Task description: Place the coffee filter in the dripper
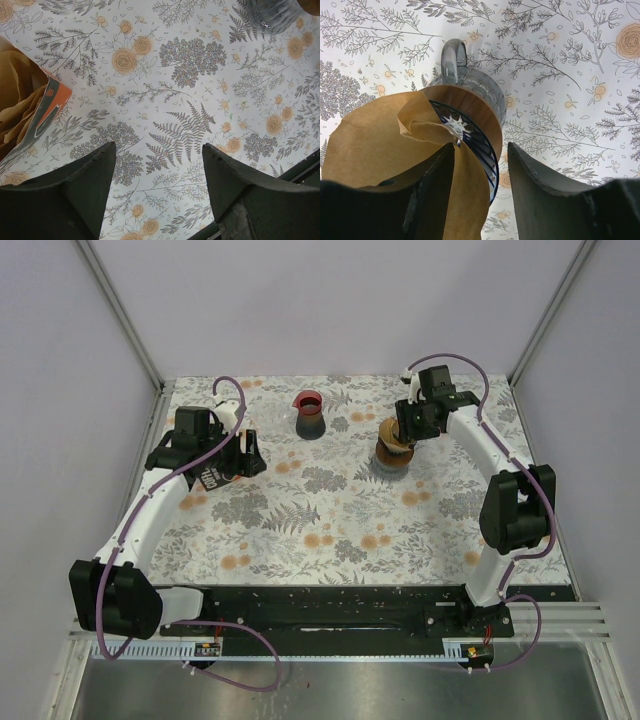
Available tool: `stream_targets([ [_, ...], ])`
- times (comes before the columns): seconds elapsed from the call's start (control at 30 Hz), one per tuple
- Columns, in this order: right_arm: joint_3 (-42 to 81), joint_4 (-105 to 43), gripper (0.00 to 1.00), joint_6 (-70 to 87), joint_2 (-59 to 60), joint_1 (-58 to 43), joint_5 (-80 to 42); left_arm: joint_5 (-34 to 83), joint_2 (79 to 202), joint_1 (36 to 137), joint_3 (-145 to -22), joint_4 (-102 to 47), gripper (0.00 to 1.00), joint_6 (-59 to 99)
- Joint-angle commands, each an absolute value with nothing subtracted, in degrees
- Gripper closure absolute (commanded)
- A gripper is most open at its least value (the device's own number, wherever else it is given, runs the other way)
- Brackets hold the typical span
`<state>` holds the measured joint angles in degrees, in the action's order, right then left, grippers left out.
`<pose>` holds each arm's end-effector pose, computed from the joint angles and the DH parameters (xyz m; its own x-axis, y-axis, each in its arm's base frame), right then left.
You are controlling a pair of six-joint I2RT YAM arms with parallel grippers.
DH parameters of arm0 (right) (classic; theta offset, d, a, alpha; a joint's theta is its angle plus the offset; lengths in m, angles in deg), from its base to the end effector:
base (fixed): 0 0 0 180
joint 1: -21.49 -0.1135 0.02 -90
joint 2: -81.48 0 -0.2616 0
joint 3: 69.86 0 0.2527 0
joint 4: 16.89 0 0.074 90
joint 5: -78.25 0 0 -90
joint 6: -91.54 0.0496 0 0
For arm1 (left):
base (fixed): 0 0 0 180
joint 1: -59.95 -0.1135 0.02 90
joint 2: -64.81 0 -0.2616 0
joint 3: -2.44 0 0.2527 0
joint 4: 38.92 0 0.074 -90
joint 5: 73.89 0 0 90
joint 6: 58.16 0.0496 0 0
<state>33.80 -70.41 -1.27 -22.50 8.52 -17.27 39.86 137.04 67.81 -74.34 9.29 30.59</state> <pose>0.3972 0.0964 0.2663 -0.7722 -0.2279 -0.5931 -0.3169 0.9472 0.0486 0.2731 -0.0579 0.3002 -0.6928 0.0755 -0.7172 0.3988 0.8687 -0.2938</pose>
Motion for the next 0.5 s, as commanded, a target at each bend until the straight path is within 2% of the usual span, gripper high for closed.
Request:
stream_targets([
  [0.0,36.5,-71.3,0.45,-2.6,-19.9,8.3,-16.9,40.1,136.9,67.4,-77.5,8.4,0.27,31.5],
  [0.47,45.6,-76.5,0.4,-4.4,-16.3,8.3,-15.2,39.2,137.1,67.3,-79.0,8.8,0.25,33.1],
])
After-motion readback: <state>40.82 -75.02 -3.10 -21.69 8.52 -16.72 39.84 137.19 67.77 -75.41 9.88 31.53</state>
